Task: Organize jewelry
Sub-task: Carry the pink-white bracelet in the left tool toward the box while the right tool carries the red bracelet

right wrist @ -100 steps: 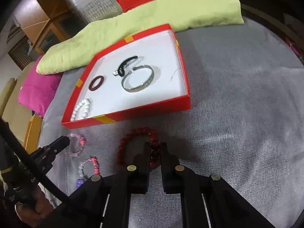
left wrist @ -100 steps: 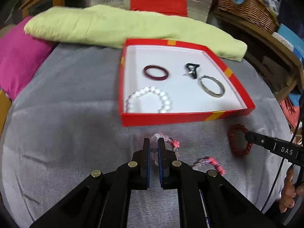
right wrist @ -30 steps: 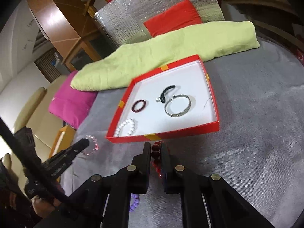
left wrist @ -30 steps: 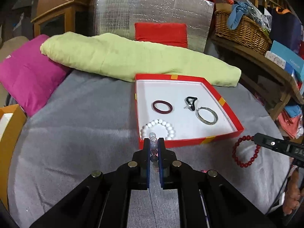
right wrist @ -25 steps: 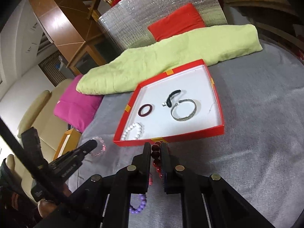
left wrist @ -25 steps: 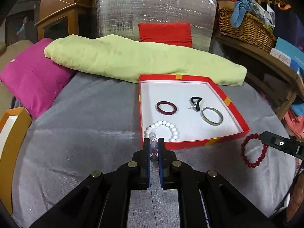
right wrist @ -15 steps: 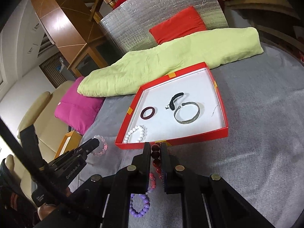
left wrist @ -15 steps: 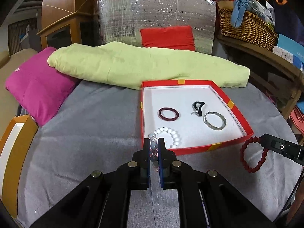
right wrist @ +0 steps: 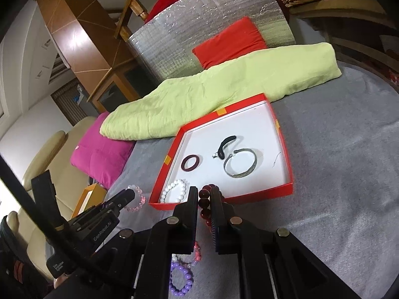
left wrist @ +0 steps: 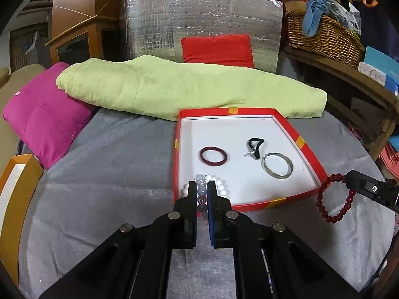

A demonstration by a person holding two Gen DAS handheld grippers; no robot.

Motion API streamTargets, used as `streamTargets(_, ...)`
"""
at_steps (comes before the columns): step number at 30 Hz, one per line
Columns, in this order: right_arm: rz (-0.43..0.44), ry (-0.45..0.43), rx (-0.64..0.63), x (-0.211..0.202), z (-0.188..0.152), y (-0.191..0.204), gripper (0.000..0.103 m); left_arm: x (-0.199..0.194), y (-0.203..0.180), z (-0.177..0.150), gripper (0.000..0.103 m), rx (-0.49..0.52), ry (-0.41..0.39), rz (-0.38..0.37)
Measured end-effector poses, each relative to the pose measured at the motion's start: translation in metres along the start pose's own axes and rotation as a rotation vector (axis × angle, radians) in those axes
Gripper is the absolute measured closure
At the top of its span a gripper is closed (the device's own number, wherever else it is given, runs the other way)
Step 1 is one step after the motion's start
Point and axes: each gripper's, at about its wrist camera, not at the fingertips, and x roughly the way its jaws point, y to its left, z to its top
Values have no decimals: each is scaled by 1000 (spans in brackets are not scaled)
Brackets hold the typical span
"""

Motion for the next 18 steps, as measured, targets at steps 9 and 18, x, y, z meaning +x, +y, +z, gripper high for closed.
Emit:
streamTargets(9, -18, -26, 21, -4, 6, -11, 93, 4, -12, 5, 95, 2, -7, -16)
streamTargets(18, -19, -33, 9, -16, 3, -15, 93, 0, -9, 5, 95, -38, -43, -19)
